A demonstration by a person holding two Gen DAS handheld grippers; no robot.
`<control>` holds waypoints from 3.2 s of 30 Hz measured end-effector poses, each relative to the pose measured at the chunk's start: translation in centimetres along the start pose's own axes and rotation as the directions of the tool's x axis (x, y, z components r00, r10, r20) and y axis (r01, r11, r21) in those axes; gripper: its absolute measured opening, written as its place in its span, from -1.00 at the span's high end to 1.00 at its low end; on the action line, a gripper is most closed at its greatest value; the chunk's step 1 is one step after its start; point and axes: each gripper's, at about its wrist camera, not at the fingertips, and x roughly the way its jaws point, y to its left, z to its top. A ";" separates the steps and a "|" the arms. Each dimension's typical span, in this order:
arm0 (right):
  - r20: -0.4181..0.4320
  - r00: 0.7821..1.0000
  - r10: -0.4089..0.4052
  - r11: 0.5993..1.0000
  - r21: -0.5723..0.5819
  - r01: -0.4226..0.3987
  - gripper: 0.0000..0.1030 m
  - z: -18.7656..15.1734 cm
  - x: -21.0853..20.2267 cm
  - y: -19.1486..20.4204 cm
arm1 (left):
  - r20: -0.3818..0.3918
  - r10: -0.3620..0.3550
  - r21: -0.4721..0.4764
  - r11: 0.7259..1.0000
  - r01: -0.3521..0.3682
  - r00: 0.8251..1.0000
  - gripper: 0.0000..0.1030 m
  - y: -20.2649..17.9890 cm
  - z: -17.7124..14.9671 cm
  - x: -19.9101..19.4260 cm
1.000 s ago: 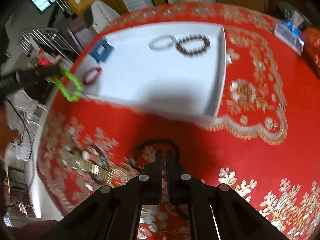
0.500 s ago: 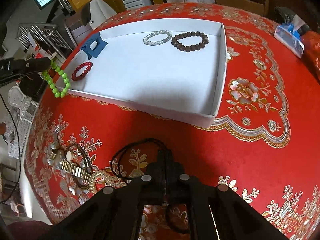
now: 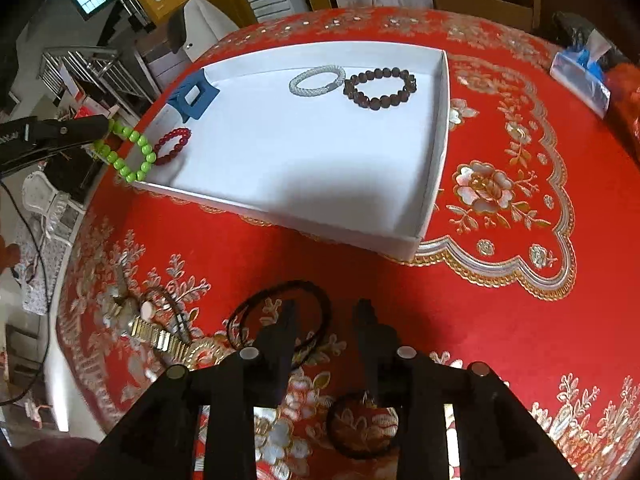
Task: Organize jewelry
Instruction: 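Carry the green bracelet and black hair tie into the white tray and release both, then withdraw both open tools from the tray back over the remaining jewelry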
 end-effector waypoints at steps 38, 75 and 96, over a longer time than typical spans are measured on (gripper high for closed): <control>0.173 0.984 0.042 0.978 0.192 -0.076 1.00 10.1 -2.6 -3.3 | -0.047 -0.066 -0.018 0.998 0.065 0.997 0.85 -1.6 7.2 5.9; 0.184 0.975 -0.122 0.987 0.125 0.100 -0.02 8.3 -2.7 -0.2 | -0.025 0.151 0.013 0.988 -0.151 0.988 0.15 0.6 4.6 6.2; 0.198 0.977 -0.079 0.996 -0.012 0.083 -0.08 -1.2 -8.2 5.1 | 0.025 0.193 -0.072 0.979 -0.191 0.981 0.09 0.0 -6.8 -1.4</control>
